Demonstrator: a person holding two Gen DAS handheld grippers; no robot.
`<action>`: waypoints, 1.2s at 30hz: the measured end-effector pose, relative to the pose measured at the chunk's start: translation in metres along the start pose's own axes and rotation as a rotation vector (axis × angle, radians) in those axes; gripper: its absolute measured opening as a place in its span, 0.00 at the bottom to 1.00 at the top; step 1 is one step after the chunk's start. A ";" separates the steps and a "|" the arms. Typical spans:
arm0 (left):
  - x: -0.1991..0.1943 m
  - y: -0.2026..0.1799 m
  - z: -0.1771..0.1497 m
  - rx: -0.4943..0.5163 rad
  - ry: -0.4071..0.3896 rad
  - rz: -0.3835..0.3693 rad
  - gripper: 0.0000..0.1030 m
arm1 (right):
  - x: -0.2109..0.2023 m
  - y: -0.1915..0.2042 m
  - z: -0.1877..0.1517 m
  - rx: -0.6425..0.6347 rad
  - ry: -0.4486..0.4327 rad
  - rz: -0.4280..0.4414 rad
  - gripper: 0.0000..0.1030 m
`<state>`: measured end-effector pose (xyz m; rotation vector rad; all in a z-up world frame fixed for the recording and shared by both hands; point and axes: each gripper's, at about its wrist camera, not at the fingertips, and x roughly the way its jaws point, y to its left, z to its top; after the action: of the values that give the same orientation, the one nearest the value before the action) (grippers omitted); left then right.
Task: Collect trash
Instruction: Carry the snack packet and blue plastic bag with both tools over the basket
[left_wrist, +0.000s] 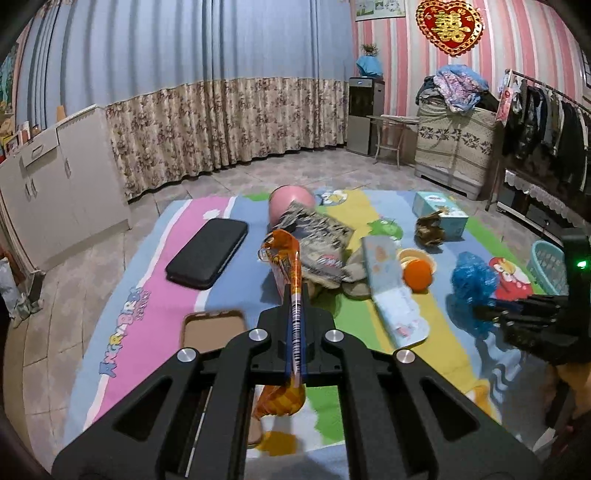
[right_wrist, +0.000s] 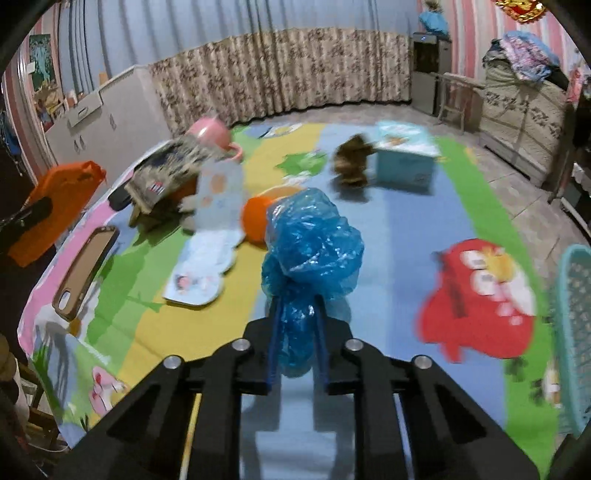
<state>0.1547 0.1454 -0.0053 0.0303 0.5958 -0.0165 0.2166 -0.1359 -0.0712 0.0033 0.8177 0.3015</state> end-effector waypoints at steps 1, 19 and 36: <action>0.000 -0.005 0.002 0.005 -0.002 -0.005 0.01 | -0.007 -0.008 0.000 0.000 -0.010 -0.010 0.16; 0.001 -0.165 0.033 0.147 -0.049 -0.197 0.01 | -0.138 -0.184 -0.021 0.210 -0.236 -0.271 0.15; 0.004 -0.312 0.039 0.255 -0.059 -0.383 0.01 | -0.158 -0.295 -0.066 0.458 -0.258 -0.378 0.15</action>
<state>0.1728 -0.1675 0.0172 0.1626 0.5307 -0.4640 0.1450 -0.4678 -0.0381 0.3076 0.5999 -0.2434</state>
